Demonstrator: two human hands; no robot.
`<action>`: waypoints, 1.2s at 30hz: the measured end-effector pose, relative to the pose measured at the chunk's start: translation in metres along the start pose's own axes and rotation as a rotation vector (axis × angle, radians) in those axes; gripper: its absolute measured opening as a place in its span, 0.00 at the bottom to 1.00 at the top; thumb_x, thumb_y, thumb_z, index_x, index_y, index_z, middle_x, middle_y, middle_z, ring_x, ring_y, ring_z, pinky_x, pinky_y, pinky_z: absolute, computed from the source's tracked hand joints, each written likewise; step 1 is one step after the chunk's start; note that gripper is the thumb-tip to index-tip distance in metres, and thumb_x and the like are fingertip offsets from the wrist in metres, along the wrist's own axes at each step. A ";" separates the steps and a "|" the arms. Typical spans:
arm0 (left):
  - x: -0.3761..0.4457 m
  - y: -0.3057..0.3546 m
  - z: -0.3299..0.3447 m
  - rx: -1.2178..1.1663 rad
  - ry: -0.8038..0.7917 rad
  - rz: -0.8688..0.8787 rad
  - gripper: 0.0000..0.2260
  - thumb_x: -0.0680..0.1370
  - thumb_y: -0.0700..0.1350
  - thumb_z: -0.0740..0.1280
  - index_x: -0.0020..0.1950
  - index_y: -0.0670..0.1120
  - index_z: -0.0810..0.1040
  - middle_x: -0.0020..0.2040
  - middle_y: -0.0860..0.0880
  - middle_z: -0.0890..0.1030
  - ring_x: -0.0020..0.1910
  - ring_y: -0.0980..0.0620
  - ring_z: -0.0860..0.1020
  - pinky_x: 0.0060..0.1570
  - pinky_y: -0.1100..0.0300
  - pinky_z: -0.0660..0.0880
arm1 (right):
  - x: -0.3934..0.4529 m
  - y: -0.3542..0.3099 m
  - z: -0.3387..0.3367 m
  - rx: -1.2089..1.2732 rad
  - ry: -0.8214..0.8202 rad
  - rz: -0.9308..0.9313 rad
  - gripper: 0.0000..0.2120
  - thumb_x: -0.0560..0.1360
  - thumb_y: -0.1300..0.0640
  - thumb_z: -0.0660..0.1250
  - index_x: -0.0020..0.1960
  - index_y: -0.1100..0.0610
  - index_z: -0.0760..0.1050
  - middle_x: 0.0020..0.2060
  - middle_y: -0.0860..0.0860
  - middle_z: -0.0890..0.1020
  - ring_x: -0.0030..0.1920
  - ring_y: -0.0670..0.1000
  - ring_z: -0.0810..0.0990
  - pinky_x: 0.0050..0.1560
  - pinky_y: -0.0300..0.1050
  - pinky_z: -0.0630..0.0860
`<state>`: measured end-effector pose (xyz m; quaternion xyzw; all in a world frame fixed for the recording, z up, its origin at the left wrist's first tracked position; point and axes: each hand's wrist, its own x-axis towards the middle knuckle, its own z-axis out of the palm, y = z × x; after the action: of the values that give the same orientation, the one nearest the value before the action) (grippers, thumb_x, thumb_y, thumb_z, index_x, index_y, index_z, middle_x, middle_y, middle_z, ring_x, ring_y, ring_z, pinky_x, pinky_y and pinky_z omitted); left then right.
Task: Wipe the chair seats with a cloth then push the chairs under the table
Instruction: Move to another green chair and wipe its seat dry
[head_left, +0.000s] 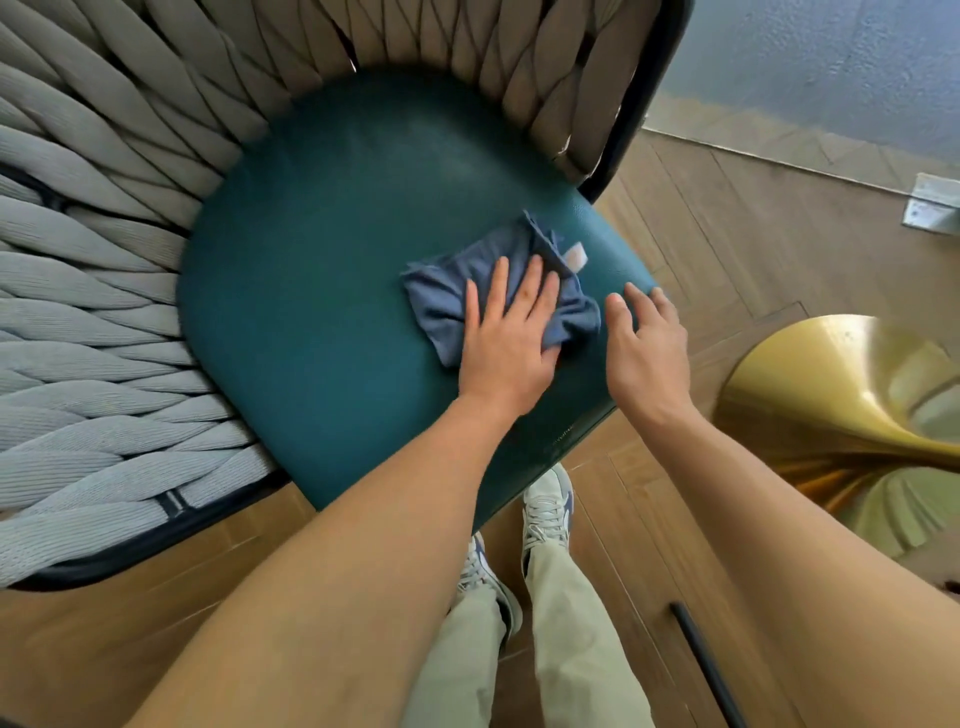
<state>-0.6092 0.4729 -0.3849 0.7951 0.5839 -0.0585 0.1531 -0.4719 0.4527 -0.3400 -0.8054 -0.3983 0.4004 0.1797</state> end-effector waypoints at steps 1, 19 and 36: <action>-0.019 -0.006 0.002 0.007 -0.020 0.121 0.28 0.77 0.53 0.56 0.77 0.48 0.63 0.78 0.49 0.61 0.77 0.43 0.56 0.73 0.38 0.54 | 0.000 0.001 -0.003 0.044 0.020 -0.003 0.25 0.82 0.45 0.51 0.75 0.54 0.64 0.76 0.53 0.62 0.76 0.53 0.58 0.76 0.51 0.54; -0.042 -0.011 0.009 0.069 -0.084 0.411 0.27 0.75 0.52 0.55 0.74 0.47 0.69 0.75 0.47 0.67 0.76 0.41 0.61 0.71 0.36 0.57 | -0.009 0.032 -0.023 1.005 -0.002 0.606 0.22 0.81 0.41 0.52 0.64 0.54 0.72 0.58 0.50 0.79 0.62 0.51 0.77 0.63 0.55 0.74; -0.059 -0.063 0.004 0.140 -0.130 0.532 0.28 0.74 0.51 0.54 0.75 0.50 0.67 0.77 0.48 0.64 0.77 0.41 0.59 0.71 0.34 0.57 | -0.012 0.034 -0.022 1.042 -0.049 0.594 0.27 0.80 0.38 0.50 0.71 0.53 0.68 0.66 0.51 0.74 0.68 0.53 0.72 0.60 0.64 0.73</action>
<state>-0.6871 0.4354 -0.3836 0.9236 0.3383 -0.1072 0.1448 -0.4421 0.4229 -0.3415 -0.6786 0.0886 0.5946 0.4219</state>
